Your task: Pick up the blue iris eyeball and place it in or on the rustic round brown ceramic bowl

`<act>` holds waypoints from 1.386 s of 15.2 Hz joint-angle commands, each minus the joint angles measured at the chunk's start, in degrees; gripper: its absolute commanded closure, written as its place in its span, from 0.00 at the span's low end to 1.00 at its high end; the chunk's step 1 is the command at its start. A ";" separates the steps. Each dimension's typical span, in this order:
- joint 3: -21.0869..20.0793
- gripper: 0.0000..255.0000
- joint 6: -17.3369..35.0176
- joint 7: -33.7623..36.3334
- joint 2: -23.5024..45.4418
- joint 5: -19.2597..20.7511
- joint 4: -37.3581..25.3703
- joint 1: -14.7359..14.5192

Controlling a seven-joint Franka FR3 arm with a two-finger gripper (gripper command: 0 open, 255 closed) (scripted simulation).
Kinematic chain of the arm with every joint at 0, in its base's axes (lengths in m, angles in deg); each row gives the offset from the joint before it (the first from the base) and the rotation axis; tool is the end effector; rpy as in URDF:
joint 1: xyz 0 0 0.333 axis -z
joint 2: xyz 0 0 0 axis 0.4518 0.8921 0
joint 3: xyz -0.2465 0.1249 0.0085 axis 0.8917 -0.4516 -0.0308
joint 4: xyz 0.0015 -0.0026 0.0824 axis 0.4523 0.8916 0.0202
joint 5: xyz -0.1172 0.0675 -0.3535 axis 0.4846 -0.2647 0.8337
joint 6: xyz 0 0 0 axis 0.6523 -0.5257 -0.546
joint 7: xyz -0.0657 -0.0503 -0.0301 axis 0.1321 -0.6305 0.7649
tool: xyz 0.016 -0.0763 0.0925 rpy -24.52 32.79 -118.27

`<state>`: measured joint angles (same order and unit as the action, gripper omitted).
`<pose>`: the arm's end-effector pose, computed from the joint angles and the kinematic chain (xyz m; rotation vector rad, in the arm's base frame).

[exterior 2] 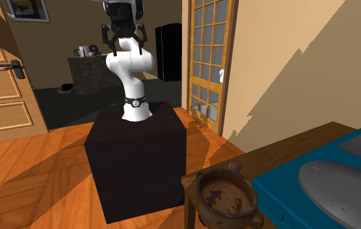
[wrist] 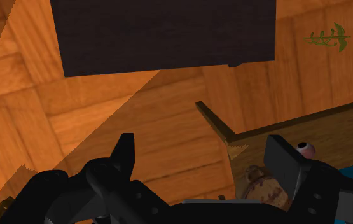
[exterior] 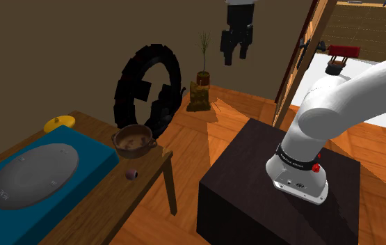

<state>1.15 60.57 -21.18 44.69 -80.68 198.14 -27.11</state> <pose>0.3202 -0.0098 0.5018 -3.0854 0.1456 0.1658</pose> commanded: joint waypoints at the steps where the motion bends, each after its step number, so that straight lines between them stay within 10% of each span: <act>1: 0.00 0.00 0.00 0.00 0.00 0.00 0.00 0.00; 21: -12.82 0.00 36.52 10.16 29.73 -9.93 4.29 -8.14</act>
<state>-10.94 95.31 -11.71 72.29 -90.32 203.05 -34.83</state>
